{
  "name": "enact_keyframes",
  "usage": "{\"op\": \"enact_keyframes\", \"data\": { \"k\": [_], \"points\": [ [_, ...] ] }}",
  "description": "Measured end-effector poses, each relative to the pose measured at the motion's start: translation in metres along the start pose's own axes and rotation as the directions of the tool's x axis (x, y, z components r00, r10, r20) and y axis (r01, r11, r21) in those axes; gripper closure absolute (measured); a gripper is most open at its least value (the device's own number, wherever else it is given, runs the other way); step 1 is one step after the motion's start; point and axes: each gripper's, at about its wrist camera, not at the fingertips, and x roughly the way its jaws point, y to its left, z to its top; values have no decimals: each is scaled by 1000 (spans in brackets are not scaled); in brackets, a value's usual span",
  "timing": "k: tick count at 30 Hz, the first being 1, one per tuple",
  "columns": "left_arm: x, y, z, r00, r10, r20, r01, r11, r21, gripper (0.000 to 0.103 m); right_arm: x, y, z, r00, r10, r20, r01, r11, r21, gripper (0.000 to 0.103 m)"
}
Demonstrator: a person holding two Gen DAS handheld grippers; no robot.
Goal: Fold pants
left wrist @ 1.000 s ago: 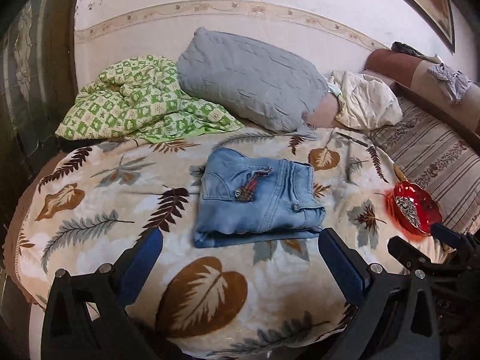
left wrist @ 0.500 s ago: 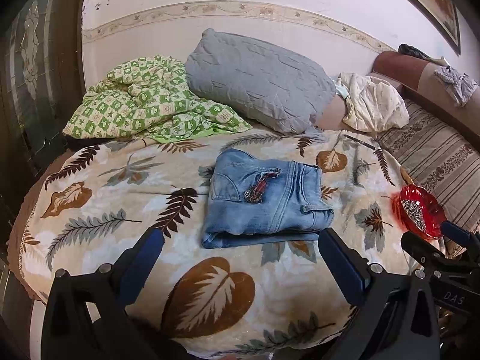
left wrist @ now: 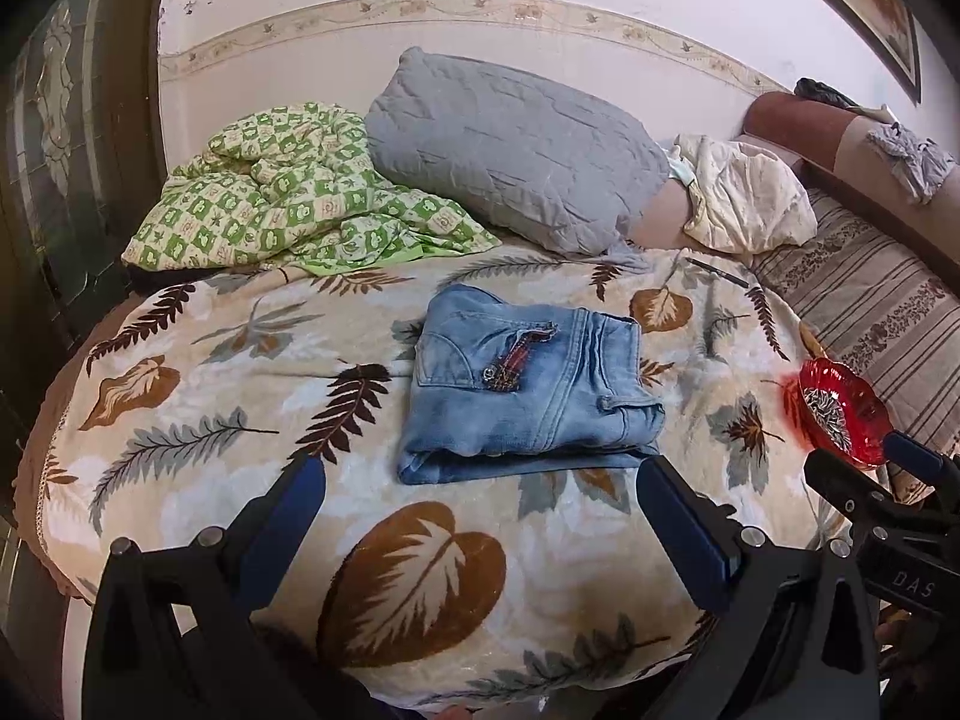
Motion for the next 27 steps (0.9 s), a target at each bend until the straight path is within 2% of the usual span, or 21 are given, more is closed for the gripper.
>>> {"op": "enact_keyframes", "data": {
  "k": [27],
  "points": [
    [0, 4, -1, 1000, 5, -7, -5, 1000, 8, 0, -2, 3, -6, 1000, -12, -8, 12, 1000, 16, 0]
  ]
}}
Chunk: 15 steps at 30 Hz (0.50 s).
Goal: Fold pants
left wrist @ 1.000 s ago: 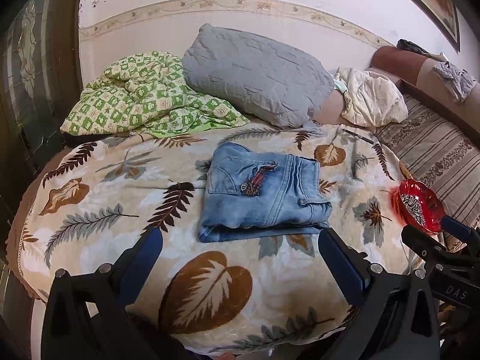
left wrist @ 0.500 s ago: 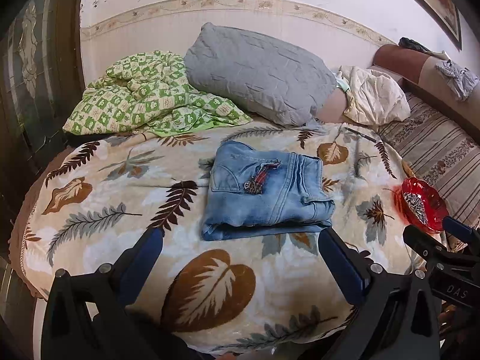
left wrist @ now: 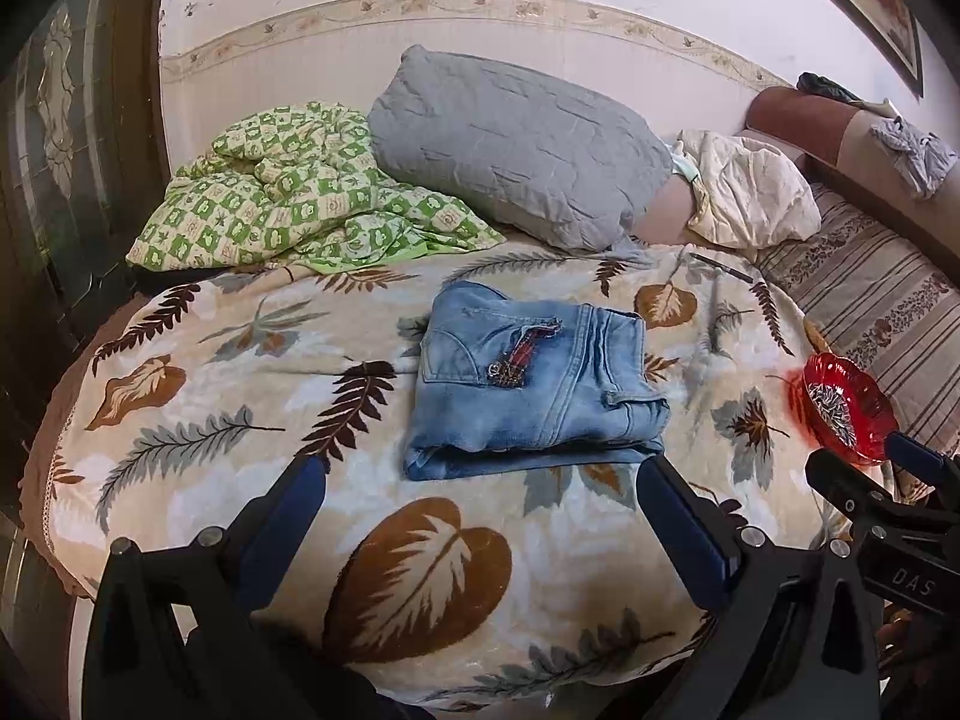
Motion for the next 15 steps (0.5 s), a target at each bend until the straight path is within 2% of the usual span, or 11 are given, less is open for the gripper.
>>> {"op": "enact_keyframes", "data": {
  "k": [15],
  "points": [
    [0, 4, 0, 1000, -11, -6, 11, 1000, 23, 0, 0, 2, -4, 1000, -8, -5, 8, 1000, 8, 0]
  ]
}}
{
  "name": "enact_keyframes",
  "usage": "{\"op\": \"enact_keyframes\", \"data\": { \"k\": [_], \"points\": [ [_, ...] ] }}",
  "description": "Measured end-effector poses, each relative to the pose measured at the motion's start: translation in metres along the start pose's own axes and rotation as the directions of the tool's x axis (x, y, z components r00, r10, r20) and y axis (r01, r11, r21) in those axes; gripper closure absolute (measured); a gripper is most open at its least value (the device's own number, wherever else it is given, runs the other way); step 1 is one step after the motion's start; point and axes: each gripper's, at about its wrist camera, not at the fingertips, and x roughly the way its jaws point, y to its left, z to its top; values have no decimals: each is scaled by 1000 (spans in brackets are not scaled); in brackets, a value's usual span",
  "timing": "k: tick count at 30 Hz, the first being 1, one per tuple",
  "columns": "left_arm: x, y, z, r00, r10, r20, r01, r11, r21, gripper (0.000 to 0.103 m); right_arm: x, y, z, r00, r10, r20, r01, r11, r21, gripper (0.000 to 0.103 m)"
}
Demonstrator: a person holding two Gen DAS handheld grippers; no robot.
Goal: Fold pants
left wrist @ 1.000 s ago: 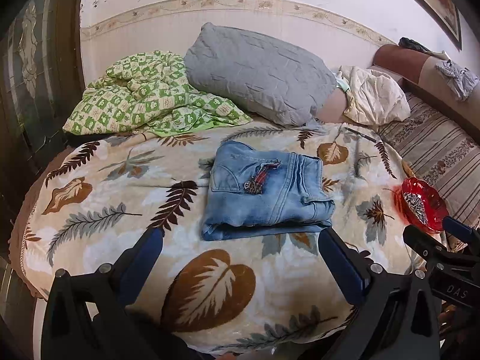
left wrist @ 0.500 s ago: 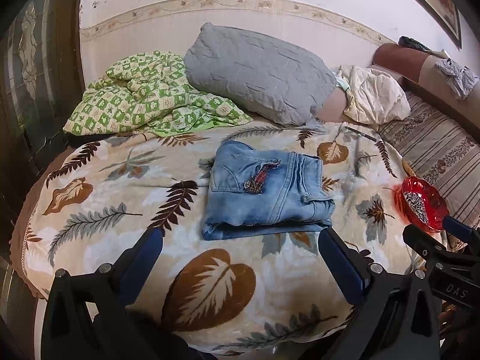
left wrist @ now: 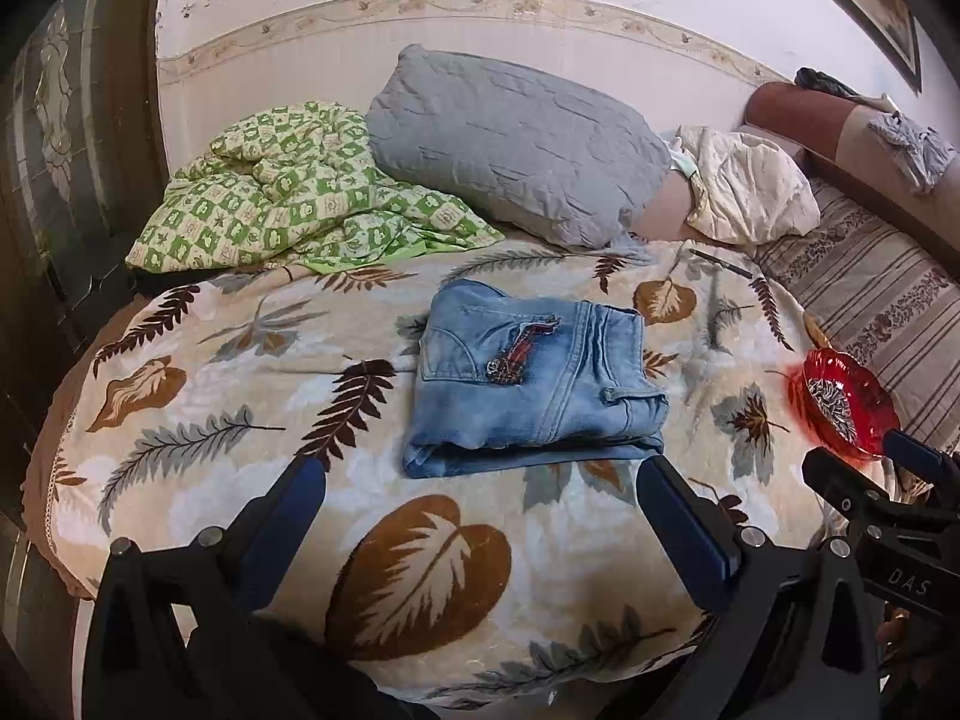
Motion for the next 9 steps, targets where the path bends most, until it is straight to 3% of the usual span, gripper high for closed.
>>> {"op": "enact_keyframes", "data": {
  "k": [9],
  "points": [
    [-4, 2, -2, 1000, -6, 28, 6, 1000, 4, 0, 0, 0, 0, 1000, -1, -1, 1, 1000, 1, 0]
  ]
}}
